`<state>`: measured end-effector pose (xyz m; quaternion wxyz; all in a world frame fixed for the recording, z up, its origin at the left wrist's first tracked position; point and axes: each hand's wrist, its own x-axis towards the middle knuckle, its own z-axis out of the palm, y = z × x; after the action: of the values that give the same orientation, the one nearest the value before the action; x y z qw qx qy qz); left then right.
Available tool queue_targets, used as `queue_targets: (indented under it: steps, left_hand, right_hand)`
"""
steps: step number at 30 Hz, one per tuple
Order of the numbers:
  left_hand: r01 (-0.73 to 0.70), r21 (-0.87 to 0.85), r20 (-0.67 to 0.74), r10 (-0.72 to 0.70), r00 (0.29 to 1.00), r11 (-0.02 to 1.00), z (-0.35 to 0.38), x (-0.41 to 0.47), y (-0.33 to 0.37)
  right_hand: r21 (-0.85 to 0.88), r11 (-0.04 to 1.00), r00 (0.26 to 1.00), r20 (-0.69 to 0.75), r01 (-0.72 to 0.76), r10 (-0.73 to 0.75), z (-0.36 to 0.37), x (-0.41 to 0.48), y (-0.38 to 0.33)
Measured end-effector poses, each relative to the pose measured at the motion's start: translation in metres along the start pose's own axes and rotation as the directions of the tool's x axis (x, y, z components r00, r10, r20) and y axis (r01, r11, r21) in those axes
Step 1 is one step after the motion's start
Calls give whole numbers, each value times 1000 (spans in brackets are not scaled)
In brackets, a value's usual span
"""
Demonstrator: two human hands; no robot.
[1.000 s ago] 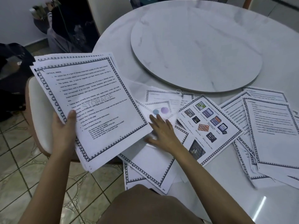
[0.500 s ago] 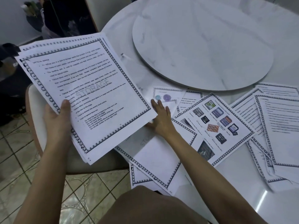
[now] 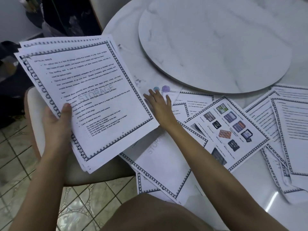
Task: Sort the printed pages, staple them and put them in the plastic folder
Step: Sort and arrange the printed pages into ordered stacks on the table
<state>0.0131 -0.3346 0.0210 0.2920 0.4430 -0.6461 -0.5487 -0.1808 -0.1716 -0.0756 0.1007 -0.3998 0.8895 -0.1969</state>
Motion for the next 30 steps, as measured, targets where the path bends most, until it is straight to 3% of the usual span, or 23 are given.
queue_targets:
  steps: [4,13,21,27,30]
  left_hand:
    - [3,20,-1,-3,1000,1000,-1,-1,-2]
    - [-10,-16,29,11,1000,1000,-1,-21,-11]
    - [27,27,-107,-24,994,999,-6,-57,-32]
    - [-28,-12,-140,26,990,1000,4,-86,-23]
    - [-8,-54,-164,-1,986,999,6,-93,-26]
  right_hand:
    - [41,999,998,-59,-13,16,-20,-26,23]
    - [94,947,942,-115,-307,317,-62,-109,99]
    - [-41,977,978,-6,-210,210,-46,-131,70]
    - [-115,962,967,41,-246,253,-47,-127,65]
    - [-26,950,947,82,-310,311,-50,-123,69]
